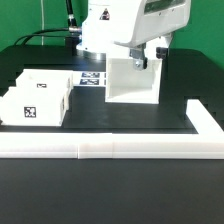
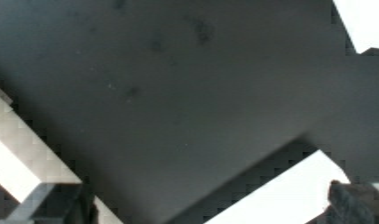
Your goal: Assemble drawer
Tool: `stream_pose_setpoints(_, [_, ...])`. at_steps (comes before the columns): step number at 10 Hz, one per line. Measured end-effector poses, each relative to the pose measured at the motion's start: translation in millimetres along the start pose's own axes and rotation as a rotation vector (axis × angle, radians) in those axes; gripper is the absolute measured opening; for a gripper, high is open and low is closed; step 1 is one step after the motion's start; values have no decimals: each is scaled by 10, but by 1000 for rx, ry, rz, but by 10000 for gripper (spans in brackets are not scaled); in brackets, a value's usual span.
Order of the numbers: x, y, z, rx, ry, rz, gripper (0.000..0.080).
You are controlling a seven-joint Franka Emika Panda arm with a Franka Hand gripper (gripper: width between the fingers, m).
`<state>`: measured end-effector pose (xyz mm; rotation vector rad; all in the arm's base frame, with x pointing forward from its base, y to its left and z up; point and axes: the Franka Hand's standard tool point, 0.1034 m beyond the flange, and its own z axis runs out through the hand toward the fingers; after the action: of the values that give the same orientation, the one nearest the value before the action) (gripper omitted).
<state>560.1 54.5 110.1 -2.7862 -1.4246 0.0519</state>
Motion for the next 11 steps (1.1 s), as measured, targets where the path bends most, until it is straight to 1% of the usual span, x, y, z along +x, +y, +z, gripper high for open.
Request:
stream_pose_setpoints(10, [-7, -10, 3, 0, 0, 2, 650])
stream_pose_setpoints(11, [-74, -123, -32, -15, 16, 83, 650])
